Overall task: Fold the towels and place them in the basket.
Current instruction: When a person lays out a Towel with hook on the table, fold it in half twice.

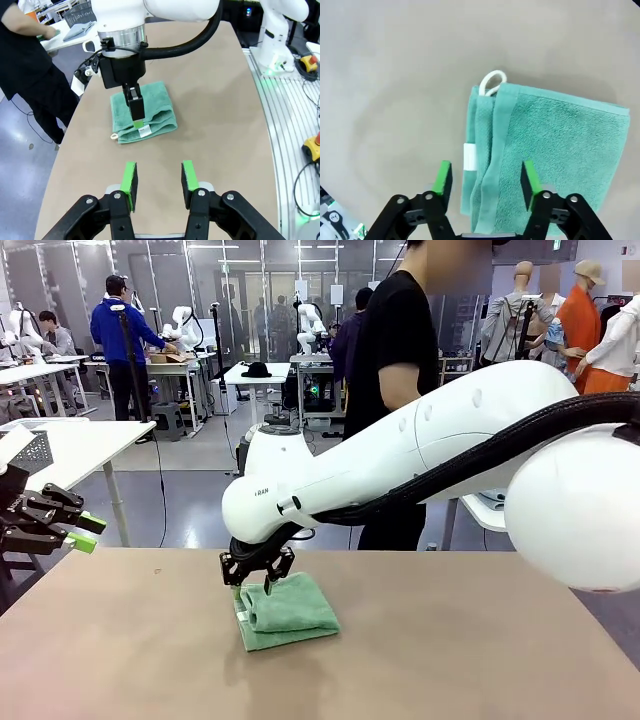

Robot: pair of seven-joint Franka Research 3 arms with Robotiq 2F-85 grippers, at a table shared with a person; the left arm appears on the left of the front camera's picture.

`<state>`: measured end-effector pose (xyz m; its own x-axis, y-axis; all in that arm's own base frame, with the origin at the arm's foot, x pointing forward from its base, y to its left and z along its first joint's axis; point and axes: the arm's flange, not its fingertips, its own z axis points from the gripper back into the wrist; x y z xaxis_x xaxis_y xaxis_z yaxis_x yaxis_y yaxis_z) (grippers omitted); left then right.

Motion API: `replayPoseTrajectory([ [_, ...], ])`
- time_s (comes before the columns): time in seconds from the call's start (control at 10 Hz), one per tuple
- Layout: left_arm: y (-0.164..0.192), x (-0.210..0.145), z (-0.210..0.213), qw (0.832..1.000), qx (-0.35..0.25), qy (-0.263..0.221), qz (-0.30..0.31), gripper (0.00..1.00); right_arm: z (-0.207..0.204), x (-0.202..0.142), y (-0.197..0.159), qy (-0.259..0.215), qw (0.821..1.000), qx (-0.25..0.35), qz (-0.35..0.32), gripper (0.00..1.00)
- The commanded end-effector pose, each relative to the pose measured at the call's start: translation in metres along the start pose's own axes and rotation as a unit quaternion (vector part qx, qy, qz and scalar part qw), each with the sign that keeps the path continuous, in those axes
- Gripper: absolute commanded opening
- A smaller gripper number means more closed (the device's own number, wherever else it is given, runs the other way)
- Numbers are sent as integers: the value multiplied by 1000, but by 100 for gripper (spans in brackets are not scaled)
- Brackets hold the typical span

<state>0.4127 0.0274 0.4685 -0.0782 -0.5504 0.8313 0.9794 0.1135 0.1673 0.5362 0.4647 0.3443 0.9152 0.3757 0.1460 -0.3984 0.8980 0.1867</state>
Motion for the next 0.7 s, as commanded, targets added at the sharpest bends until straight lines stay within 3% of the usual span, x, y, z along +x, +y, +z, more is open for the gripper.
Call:
replayPoseTrajectory([
  [0.0, -1, 3, 2, 1000, -1, -9, -3, 47, 19, -27, -12, 13, 999, 16, 27, 88],
  [0.1, -1, 3, 2, 1000, -1, -9, -3, 47, 30, -36, -23, 48, 998, -5, 34, 92],
  [0.2, -1, 3, 2, 1000, -1, -9, -3, 47, 41, -44, -40, 54, 997, -1, 54, 92],
  [0.6, -1, 3, 2, 1000, -1, -9, -3, 47, 92, -67, -118, 21, 999, 27, 29, 92],
])
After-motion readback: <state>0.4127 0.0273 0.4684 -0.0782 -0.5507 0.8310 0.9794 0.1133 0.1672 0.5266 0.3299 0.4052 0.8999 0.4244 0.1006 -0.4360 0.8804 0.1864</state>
